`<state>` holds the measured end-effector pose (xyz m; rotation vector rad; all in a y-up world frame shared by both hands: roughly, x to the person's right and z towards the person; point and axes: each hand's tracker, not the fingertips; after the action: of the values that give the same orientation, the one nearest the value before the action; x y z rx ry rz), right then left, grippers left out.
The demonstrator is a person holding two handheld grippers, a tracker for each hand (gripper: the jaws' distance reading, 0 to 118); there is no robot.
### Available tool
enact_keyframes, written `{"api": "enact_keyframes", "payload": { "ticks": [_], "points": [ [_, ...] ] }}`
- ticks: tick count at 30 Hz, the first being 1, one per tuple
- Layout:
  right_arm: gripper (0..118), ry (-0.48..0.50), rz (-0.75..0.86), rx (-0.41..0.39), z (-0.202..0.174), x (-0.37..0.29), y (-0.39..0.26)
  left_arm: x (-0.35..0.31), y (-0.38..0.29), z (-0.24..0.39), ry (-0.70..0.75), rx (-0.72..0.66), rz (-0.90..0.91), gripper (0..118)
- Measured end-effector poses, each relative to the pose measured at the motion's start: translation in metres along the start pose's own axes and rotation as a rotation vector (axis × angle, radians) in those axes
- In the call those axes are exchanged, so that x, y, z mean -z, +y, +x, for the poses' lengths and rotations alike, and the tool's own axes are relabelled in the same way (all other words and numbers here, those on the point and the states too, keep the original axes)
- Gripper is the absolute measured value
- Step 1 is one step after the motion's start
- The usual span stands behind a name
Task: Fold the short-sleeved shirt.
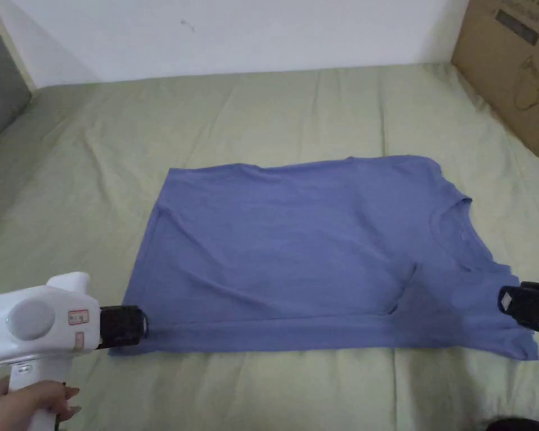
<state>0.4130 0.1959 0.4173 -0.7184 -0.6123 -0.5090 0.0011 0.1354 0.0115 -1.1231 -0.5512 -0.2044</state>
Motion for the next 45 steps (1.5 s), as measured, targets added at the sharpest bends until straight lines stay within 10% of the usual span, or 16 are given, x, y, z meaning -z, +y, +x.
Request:
{"api": "enact_keyframes", "payload": {
  "ticks": [4,5,6,7,13,14,17,19,25,29,45],
  "points": [
    [1,-0.019,-0.030,0.009,0.005,0.007,-0.003,0.008,-0.004,0.013,-0.033,0.126,-0.037,96],
    [1,-0.027,-0.036,0.009,0.007,0.008,-0.003,0.007,-0.004,0.017,-0.013,0.173,-0.041,71],
    [1,-0.029,-0.042,0.010,0.009,0.009,-0.002,0.007,-0.004,0.020,0.006,0.193,-0.042,21],
    [1,-0.026,-0.051,0.010,0.011,0.011,-0.002,0.011,-0.004,0.018,0.020,0.194,-0.036,2],
    [4,-0.049,-0.084,-0.025,0.027,0.021,0.011,-0.020,-0.006,0.013,-0.064,0.081,0.063,1],
    [15,-0.053,-0.095,-0.032,0.030,0.025,0.015,-0.026,-0.006,0.013,-0.071,0.074,0.076,1],
    [102,-0.055,-0.172,-0.017,0.044,0.044,0.022,-0.037,-0.006,0.013,-0.089,0.062,0.103,1],
    [105,-0.056,-0.203,0.003,0.052,0.058,0.026,-0.043,-0.006,0.016,-0.096,0.065,0.121,1],
    [100,-0.126,-0.367,-0.027,0.069,0.101,0.021,-0.059,-0.001,0.022,-0.102,0.069,0.172,1],
    [15,-0.119,-0.393,-0.072,0.069,0.098,0.012,-0.056,0.001,0.021,-0.084,0.081,0.178,1],
    [4,0.003,-0.195,0.000,0.067,0.046,0.084,-0.060,0.042,0.027,-0.079,0.058,0.289,1]
  ]
}}
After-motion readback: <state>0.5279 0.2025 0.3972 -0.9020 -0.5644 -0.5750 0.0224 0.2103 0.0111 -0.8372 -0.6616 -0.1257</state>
